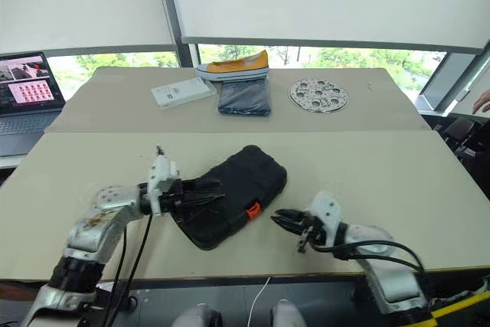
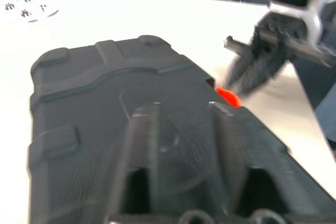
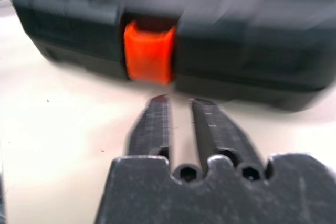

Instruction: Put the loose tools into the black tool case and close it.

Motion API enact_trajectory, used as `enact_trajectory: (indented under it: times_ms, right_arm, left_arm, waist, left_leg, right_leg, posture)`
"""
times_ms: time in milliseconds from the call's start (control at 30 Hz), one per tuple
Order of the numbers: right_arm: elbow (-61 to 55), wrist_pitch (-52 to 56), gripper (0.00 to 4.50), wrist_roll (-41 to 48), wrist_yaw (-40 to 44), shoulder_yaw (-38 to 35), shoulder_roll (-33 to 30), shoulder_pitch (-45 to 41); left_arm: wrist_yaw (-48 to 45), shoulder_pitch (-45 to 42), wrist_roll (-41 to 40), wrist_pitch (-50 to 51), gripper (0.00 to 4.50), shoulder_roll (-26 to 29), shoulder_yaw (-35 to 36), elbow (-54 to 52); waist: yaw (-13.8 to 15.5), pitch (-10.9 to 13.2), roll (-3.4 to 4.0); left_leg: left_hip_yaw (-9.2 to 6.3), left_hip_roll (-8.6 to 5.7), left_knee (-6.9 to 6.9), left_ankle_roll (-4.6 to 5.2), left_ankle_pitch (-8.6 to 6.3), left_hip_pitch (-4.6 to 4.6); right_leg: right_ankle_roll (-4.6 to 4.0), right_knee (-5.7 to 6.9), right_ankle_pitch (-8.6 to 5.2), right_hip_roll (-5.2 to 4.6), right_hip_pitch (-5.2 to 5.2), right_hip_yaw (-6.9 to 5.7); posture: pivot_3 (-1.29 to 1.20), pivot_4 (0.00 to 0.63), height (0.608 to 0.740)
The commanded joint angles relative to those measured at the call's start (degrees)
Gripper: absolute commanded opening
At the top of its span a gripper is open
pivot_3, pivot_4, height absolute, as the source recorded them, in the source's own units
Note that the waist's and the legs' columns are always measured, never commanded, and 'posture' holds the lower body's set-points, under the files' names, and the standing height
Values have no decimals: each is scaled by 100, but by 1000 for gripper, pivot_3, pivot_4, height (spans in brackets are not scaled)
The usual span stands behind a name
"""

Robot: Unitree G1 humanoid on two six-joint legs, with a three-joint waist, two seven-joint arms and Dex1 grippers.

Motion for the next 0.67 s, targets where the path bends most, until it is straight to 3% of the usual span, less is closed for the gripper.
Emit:
enact_trajectory:
  times_ms: [33,133,233,500,667]
  right_arm:
    - [112,-653,2491,100,433,-650,-440,-6]
    - [700,-1692,3479,200,1091,-911,-625,-58]
    - [1219,-2053,4414,293,1383,-1116,-700,-84]
    - [2687,-2795,4414,156,1476,-1296,-646,-491]
    - [2975,-3029,4414,115,1470,-1182,-598,-646]
  left_arm:
    - [82,369,-271,47,3595,563,894,-456]
    - [317,1008,185,-340,4481,952,1419,-93]
    - [340,1665,651,-847,4500,1307,1707,406]
    - [588,2391,1371,-1749,4500,1696,1920,1137]
    - [610,2245,1214,-1869,4500,1594,1864,1104]
  waist:
    - [21,20,-16]
    - [21,25,-18]
    - [21,31,-22]
    - [108,55,-46]
    - [120,57,-41]
  left_leg:
    - [0,0,0,0,0,-1]
    - [4,1,0,-1,0,9]
    - [10,1,0,-1,0,8]
    - [15,6,0,-4,1,3]
    - [20,6,0,-4,1,0]
  right_leg:
    - [5,-2,-2,-1,-1,-2]
    - [22,-8,-13,-5,9,-6]
    - [22,-12,-13,-6,9,-6]
    - [-47,-11,-14,-32,2,-18]
    - [-43,-8,-9,-40,-1,-22]
  posture:
    - [0,150,740]
    - [0,150,740]
    - [0,150,740]
    - [0,150,740]
    - [0,150,740]
